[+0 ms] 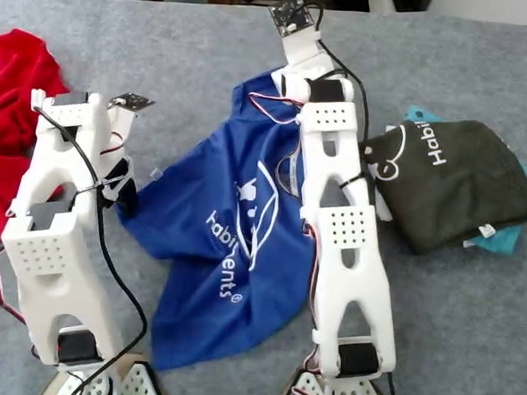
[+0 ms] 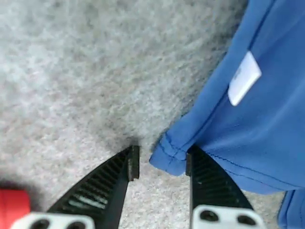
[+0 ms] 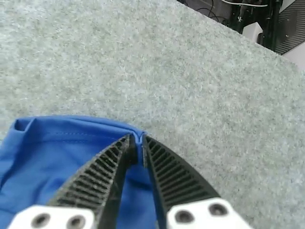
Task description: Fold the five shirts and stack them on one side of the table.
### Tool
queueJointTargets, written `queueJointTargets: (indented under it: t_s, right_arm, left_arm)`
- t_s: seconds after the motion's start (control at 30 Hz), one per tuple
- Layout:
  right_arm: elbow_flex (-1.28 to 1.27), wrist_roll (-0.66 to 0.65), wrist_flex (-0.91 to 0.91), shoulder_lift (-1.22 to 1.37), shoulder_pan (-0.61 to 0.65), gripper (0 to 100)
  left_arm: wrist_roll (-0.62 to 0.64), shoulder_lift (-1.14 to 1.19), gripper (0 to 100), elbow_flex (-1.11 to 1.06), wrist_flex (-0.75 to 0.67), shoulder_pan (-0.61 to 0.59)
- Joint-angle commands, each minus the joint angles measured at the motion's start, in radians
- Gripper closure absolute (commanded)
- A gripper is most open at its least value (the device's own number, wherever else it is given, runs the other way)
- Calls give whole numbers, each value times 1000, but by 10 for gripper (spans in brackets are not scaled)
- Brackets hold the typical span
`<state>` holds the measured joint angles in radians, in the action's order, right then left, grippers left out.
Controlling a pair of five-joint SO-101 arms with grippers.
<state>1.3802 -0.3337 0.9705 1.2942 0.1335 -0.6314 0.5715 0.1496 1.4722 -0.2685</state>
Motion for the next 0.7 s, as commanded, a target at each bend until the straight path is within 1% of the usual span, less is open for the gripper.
queueJointTargets:
  t_s: [0.0, 0.03, 0.1, 0.17, 0.2, 0.27, 0.37, 0.47, 0.53, 0.6, 0.67]
  right_arm:
    - [15, -6, -14, -19, 15, 983]
    - [15, -6, -15, -19, 15, 983]
    - [15, -6, -18, -18, 15, 983]
    - [15, -5, -17, -18, 17, 983]
    - [15, -5, -17, -19, 17, 983]
    - [16, -5, -14, -24, 21, 983]
    - [44, -6, 14, -45, 40, 983]
    - [119, -5, 91, -87, 52, 983]
    - [188, -2, 186, -120, 41, 984]
    - [280, 21, 305, -150, 26, 984]
    - [298, 51, 379, -203, 23, 984]
  left_arm:
    - [-8, 5, 834, -2, -12, 8]
    - [-9, 5, 867, -2, -12, 18]
    - [-6, 8, 970, -1, -12, 41]
    - [-3, 9, 960, -2, -6, 61]
    - [-3, 9, 975, 1, -2, 62]
    - [8, 3, 972, 12, -3, 61]
    - [83, -12, 973, 99, 32, 36]
    - [173, -77, 973, 216, 74, -5]
    - [247, -137, 973, 289, 81, -28]
    - [311, -212, 973, 358, 109, -35]
    - [347, -292, 973, 410, 143, -25]
